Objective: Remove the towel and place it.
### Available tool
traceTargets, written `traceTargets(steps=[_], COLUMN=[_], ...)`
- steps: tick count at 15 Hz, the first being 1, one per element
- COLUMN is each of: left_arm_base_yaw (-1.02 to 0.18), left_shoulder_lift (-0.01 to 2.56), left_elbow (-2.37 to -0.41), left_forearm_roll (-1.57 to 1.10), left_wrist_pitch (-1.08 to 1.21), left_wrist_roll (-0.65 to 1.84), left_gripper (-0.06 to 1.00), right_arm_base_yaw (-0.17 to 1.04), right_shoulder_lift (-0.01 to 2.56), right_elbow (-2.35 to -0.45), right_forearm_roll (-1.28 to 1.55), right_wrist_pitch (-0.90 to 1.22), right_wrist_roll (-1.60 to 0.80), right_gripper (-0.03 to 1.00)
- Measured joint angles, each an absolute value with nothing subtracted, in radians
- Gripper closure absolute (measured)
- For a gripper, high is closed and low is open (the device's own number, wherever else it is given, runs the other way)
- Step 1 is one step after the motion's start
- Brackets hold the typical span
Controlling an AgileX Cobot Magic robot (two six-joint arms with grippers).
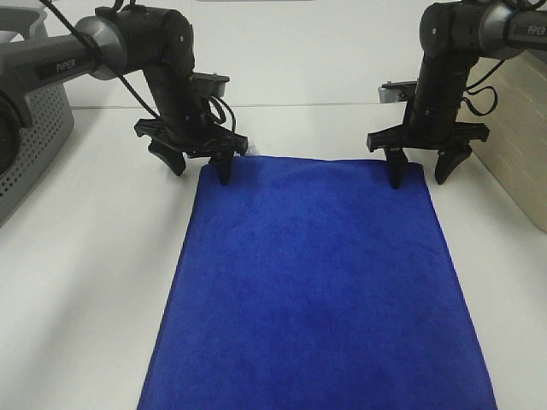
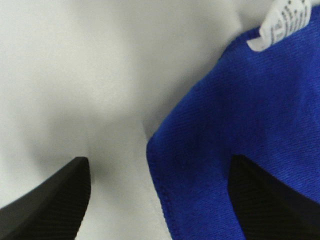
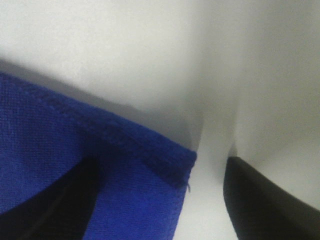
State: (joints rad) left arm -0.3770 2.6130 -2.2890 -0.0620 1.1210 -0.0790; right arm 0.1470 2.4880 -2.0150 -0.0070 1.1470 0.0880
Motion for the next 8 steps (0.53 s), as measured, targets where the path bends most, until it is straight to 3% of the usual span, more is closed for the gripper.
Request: traceTargets(steps=[8], left_arm_base_yaw=[-0.376], left_shoulder_lift=[2.627], left_elbow=[-2.301], left_forearm_roll=[-0.072], left_wrist_pitch=[1.120], left_wrist_roll=[-0.078], left_gripper=[0.23], right_arm_base_yaw=[0.146], right_shoulder_lift=[2.490], right_elbow=[-2.022], right_forearm_roll=[0.009], right_wrist_pitch=[1.149], right_wrist_roll=[0.061], right_gripper=[0.27])
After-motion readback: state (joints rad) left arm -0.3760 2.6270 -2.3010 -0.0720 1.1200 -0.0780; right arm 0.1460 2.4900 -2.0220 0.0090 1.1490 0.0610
